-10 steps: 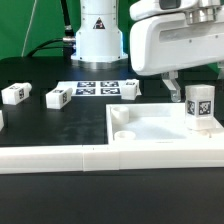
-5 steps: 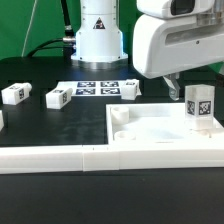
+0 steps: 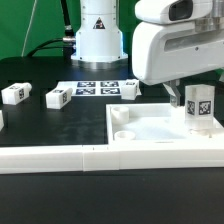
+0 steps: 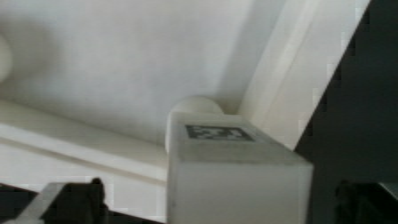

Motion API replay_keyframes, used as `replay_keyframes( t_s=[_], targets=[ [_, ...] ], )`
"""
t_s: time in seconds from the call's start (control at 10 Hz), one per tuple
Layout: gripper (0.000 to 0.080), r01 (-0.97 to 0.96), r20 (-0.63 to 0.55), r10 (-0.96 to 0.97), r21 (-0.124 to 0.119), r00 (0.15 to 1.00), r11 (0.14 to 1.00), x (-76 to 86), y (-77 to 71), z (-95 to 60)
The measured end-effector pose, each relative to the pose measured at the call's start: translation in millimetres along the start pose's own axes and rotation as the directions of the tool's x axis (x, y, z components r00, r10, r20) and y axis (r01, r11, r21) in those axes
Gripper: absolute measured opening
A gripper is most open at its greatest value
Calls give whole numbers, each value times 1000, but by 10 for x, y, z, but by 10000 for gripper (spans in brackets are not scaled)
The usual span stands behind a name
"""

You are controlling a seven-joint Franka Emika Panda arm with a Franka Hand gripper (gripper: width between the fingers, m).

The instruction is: Assemble one leg

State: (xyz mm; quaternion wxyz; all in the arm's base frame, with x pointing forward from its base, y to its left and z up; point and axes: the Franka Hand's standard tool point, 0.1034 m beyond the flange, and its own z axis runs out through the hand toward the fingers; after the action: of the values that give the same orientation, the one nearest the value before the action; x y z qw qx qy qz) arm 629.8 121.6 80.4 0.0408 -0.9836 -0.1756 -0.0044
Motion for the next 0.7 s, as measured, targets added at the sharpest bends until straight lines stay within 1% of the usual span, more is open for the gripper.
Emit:
replay_keyframes(
  t_s=[0.2, 0.3, 0.4, 0.5, 0.6, 0.7],
  targets=[
    [648, 0, -1, 0, 0, 1000, 1000, 4, -8, -3],
    [565, 0, -1, 0, 0, 1000, 1000, 4, -8, -2],
    [417, 0, -1, 0, 0, 1000, 1000, 4, -8, -2],
    [417, 0, -1, 0, 0, 1000, 1000, 4, -3, -3],
    [296, -3, 0, 3, -3, 1000, 1000, -3, 25, -1],
    [296, -4, 0, 4, -3, 1000, 1000, -3, 27, -1]
  ],
)
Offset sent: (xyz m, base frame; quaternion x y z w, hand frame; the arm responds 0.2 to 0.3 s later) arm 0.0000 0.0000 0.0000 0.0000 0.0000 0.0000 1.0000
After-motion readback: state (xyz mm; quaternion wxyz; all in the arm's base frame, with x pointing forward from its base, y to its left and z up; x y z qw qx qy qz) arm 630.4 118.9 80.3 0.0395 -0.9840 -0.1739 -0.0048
